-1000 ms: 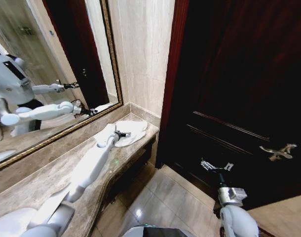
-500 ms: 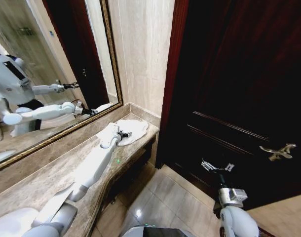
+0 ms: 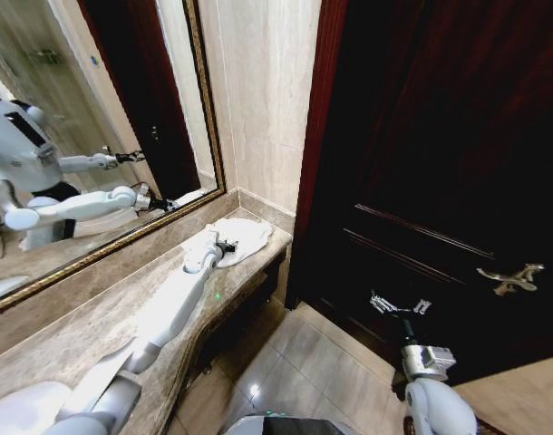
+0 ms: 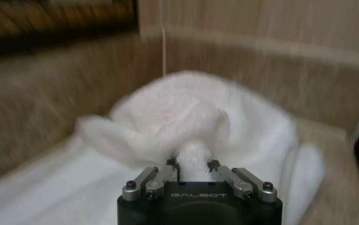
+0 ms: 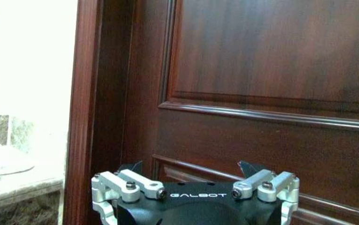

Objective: Discard the used towel into the hamper.

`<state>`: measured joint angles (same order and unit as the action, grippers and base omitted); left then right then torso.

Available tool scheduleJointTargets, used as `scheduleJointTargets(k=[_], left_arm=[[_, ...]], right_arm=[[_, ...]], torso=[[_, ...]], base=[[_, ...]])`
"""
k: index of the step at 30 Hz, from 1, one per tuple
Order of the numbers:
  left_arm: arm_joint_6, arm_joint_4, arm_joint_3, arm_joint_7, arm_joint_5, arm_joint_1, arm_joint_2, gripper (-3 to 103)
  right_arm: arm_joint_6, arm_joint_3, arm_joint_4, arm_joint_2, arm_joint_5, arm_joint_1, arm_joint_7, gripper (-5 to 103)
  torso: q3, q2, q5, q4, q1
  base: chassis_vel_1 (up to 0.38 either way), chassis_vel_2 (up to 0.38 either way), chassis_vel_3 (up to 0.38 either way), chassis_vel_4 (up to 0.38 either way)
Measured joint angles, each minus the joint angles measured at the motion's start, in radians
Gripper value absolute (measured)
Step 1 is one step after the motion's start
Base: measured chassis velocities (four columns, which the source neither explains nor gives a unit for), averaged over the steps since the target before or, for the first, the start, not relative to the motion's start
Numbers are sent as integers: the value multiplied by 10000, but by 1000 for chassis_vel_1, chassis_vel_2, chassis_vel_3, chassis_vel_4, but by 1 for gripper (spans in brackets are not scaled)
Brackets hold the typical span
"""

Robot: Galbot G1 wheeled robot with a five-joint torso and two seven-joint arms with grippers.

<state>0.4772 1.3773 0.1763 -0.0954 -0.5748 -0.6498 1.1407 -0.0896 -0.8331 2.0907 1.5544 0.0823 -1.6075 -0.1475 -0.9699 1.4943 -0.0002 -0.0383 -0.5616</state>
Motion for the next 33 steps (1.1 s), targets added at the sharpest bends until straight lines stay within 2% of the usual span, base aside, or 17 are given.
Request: scheduleJointTargets(k=[1,3,4,8,9,13,18,21,22,24,26,28,31,33], left_arm=[[0,0,0,0,0,0,0,26],[-933,1109,641,-77,307,-815,-18,19],[-933,1109,641,-77,307,-815,-18,19],[-1675,3353,1422,-559,879,-2512,-119,10],[-1675,3353,1422,-559,879,-2512,-119,10],[-1962,5449,1805,-1249,1287,-4101,251,10],[-2005,6363,1996,-1487,1689,-5003,545,10],[-2444,7047,2408,-1198,2816,-6160,721,10],[-2444,7047,2408,-1198,2816,-6160,721,10],[-2805,7406,2882,-810,3336,-6882,770,10],[-2862,7557,3066,-638,3344,-7087,789,10],[-3072,8238,3842,33,3022,-8010,852,10],[-3360,8597,4219,217,2948,-8605,902,10],[-3939,8941,4561,326,3017,-9425,999,10]], right_arm=[[0,0,0,0,0,0,0,100],[-2,-17,28,13,68,-9,90,100],[-2,-17,28,13,68,-9,90,100],[-15,-3,61,-23,92,-15,91,100],[-15,-3,61,-23,92,-15,91,100],[-29,101,132,2,96,-19,75,100],[-125,106,194,44,121,-123,45,100],[-100,130,347,34,229,-192,42,100],[-100,130,347,34,229,-192,42,100],[-12,133,467,26,269,-222,47,100],[2,131,492,26,275,-226,48,100],[19,96,539,33,277,-228,48,100],[18,75,553,58,251,-238,50,100],[23,42,583,136,151,-291,47,100]], torso=[[0,0,0,0,0],[1,0,0,0,0],[1,0,0,0,0],[3,1,1,-4,2],[3,1,1,-4,2],[3,1,2,-2,2],[3,1,1,0,2],[3,1,2,-2,2],[3,1,2,-2,2],[3,1,0,-2,2],[4,1,1,-1,2],[4,2,3,-1,2],[4,2,2,-1,2],[3,2,2,-2,3]], base=[[0,0,0,0],[0,0,0,0],[0,0,0,0],[0,0,0,0],[0,0,0,0],[0,0,0,0],[0,0,0,0],[0,0,0,0],[0,0,0,0],[0,0,0,0],[0,0,0,0],[0,0,0,0],[0,0,0,0],[0,0,0,0]])
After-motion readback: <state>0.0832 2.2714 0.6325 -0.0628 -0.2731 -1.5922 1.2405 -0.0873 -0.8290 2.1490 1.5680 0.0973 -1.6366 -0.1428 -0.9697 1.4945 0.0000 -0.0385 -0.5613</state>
